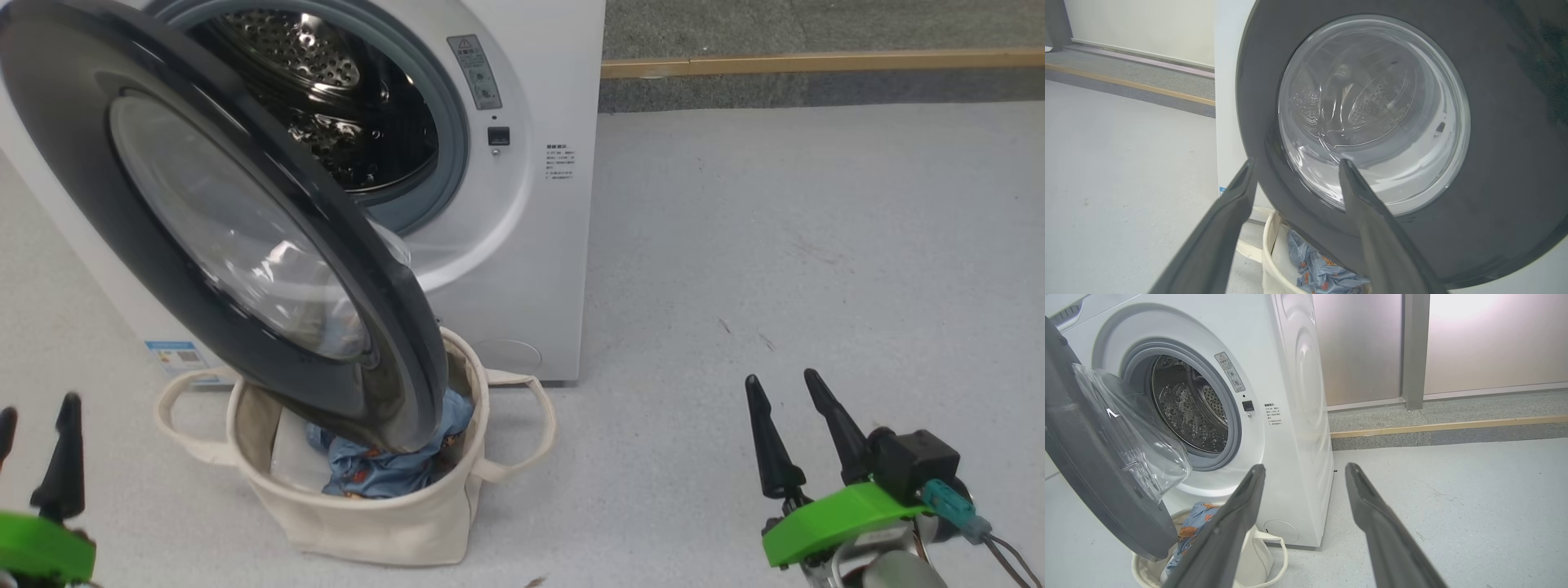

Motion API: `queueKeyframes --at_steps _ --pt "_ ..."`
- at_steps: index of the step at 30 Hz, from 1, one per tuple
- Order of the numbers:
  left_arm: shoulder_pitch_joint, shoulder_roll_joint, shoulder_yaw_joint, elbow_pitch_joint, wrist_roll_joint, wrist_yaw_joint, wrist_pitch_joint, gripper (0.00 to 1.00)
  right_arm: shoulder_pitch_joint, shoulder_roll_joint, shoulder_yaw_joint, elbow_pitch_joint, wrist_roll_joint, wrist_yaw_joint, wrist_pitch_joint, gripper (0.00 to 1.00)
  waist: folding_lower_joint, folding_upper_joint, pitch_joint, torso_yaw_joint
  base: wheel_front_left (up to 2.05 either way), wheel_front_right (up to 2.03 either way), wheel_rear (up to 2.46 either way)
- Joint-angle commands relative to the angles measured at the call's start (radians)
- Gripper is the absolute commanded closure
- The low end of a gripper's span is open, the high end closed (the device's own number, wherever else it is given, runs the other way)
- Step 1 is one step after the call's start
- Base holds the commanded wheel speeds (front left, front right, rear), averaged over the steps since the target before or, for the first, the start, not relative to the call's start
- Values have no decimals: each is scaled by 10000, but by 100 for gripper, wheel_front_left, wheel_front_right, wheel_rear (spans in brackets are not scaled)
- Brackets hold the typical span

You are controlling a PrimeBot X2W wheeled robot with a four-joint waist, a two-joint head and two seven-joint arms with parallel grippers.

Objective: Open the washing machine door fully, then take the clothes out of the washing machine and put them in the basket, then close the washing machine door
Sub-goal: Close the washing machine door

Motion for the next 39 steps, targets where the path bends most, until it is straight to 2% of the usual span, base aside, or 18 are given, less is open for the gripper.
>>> queueKeyframes --at_steps 1,8,15,19,26,39 --pt "32 249 1095 -459 616 107 -127 0 -267 -22 198 -359 -92 6 -123 0 0 0 -52 34 0 0 0" --pt "983 -289 1681 -864 2020 -83 -128 0 -251 -51 303 -314 -122 6 -124 0 0 0 -133 168 0 0 0" --pt "1274 -885 2115 -1148 2783 -306 -129 0 -176 -52 230 -319 -178 6 -124 0 0 0 -217 326 0 0 0" --pt "1449 -1018 2376 -1228 3194 -405 -129 0 -154 -48 219 -338 -215 6 -124 0 0 0 -223 319 0 0 0" --pt "1695 -1278 2970 -1357 3420 -617 -129 0 -60 -18 21 -372 -228 6 -124 0 0 0 -195 232 0 0 0" --pt "1716 -1484 2929 -1304 3660 -917 -129 0 -75 53 -98 -267 -223 6 -124 0 0 0 -103 194 0 0 0"
